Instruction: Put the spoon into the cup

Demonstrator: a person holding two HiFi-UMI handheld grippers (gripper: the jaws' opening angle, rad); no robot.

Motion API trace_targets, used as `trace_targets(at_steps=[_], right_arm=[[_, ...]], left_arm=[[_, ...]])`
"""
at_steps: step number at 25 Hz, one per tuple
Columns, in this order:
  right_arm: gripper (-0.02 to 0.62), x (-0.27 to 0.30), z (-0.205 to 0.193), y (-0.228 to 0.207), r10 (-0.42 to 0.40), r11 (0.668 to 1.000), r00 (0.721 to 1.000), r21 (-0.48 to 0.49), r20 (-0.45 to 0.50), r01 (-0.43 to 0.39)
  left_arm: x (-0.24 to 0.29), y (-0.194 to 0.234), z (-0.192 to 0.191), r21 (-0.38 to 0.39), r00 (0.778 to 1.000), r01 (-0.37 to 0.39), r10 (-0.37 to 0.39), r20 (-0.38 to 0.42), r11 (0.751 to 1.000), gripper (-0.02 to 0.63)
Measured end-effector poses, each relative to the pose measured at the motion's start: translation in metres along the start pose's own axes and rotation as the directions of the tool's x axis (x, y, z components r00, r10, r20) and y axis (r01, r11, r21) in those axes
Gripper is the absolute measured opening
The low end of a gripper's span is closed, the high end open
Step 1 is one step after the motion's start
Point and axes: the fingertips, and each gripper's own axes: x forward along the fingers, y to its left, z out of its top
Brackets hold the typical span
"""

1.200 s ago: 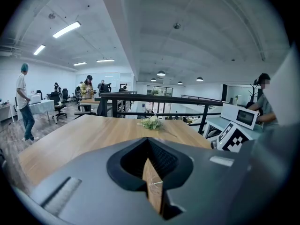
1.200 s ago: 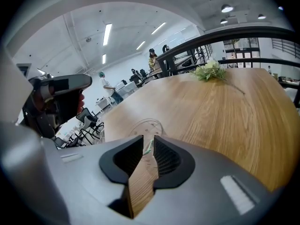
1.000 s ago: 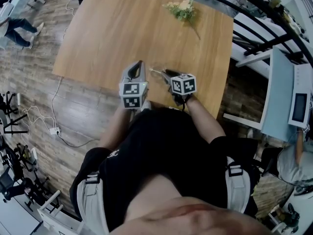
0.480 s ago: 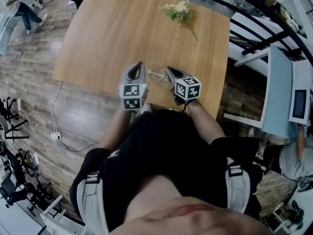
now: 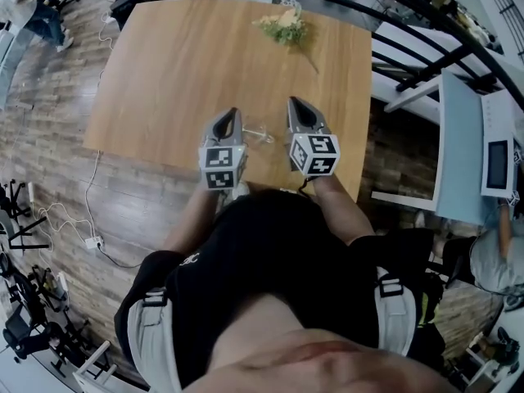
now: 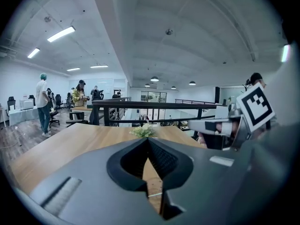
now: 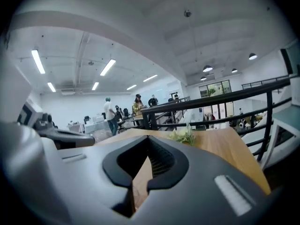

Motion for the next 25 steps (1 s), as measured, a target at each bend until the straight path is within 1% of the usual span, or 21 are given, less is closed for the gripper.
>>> trace_targets(at_steps=[2, 3, 5, 7, 12, 16, 21, 25], right_arm=[[-0.002, -0.008, 0.022, 0.000, 0.011, 0.999, 0.998, 0.040, 0.067, -0.014], [-0.002, -0.013, 0.032, 0.000, 0.009, 0.999, 0.995, 0.043, 0.100, -0.013], [-0.002, -0.023, 0.048, 0.000, -0.008, 1.000, 0.988, 0.021, 0.154, 0.005], [-0.003, -0.032, 0.055, 0.000, -0.028, 1.000, 0.983, -0.009, 0.181, 0.030], [-0.003, -0.041, 0.042, -0.009, -0.080, 0.994, 0.984, -0.057, 0.160, 0.090], [-0.003, -0.043, 0.028, -0.012, -0.086, 0.996, 0.988, -0.026, 0.129, 0.090], [-0.003, -0.046, 0.025, -0.018, -0.088, 0.996, 0.990, 0.006, 0.114, 0.088], [-0.002, -0.046, 0.024, -0.020, -0.061, 0.997, 0.990, 0.050, 0.124, 0.055]], left_arm=[[0.001, -0.005, 0.004, 0.009, 1.000, 0.007, -0.007, 0.008, 1.000, 0.011], [0.001, -0.007, 0.006, 0.012, 1.000, 0.012, -0.012, 0.011, 1.000, 0.011], [0.000, -0.009, 0.011, 0.007, 1.000, 0.023, -0.023, 0.019, 1.000, 0.011], [-0.001, -0.011, 0.017, -0.001, 0.999, 0.030, -0.029, 0.029, 1.000, 0.011], [-0.003, -0.020, 0.034, 0.028, 0.997, 0.041, -0.043, 0.066, 0.999, 0.011], [-0.001, -0.026, 0.033, 0.035, 0.996, 0.056, -0.058, 0.064, 0.998, 0.011], [0.001, -0.032, 0.031, 0.034, 0.996, 0.067, -0.069, 0.057, 0.997, 0.011], [0.004, -0.032, 0.024, 0.033, 0.997, 0.066, -0.067, 0.042, 0.997, 0.011]])
